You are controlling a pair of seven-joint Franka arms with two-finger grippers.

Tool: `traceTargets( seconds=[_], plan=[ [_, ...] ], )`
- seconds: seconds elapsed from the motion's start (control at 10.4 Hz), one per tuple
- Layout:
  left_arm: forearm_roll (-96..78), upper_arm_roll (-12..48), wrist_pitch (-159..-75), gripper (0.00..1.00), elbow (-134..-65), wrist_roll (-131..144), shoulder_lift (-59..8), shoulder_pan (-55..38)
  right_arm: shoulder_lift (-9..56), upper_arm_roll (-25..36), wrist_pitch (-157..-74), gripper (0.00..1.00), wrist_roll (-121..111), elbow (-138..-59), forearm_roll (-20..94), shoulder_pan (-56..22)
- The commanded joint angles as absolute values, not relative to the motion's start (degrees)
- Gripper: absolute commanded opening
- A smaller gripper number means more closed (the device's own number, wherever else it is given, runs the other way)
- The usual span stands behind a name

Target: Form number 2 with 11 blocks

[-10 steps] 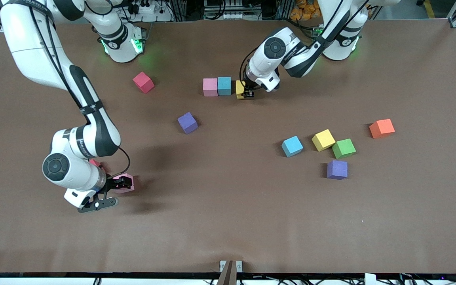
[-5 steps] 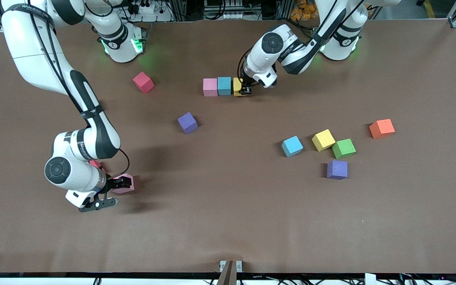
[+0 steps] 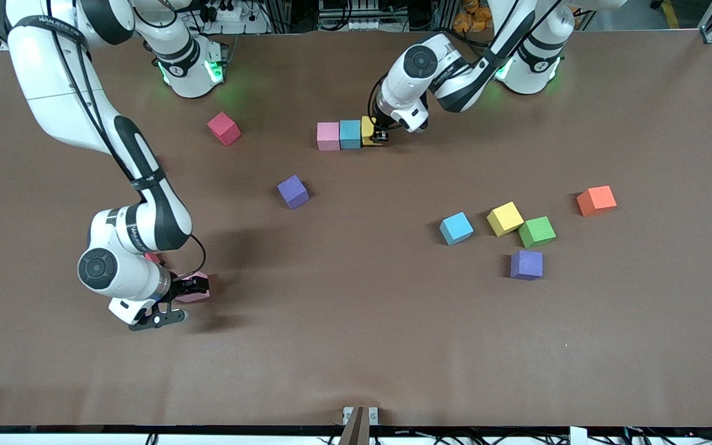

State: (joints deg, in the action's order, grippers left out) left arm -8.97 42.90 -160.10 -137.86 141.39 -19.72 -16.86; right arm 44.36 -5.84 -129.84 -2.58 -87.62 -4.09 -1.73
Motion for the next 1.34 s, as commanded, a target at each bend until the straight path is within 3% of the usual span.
traceTargets(
  seconds=[0.0,0.1,0.19,0.29,1.25],
  plan=[
    [-9.8,43.0,-162.4,0.0,-138.6,141.9,-20.3,-17.0,44.9,-6.4,-129.7,1.0,-0.6,-86.8,-4.3,-1.2],
    [-9.8,42.9,-163.0,0.01,-138.6,141.9,-20.9,-17.0,44.9,-6.4,-129.6,0.81,-0.6,-86.9,-4.3,-1.2],
    [-9.8,42.9,-163.6,0.01,-138.7,141.9,-21.3,-17.1,44.8,-6.4,-129.4,0.37,-1.1,-87.0,-4.4,-1.2],
    [-9.8,42.9,-163.7,0.01,-138.9,141.9,-21.4,-17.1,44.8,-6.4,-129.4,0.03,-1.3,-87.2,-4.4,-1.3],
    [-9.6,42.6,-167.1,0.04,-140.6,141.9,-22.1,-17.7,41.7,-7.2,-124.1,0.0,3.3,-84.3,-4.4,-6.7]
  ],
)
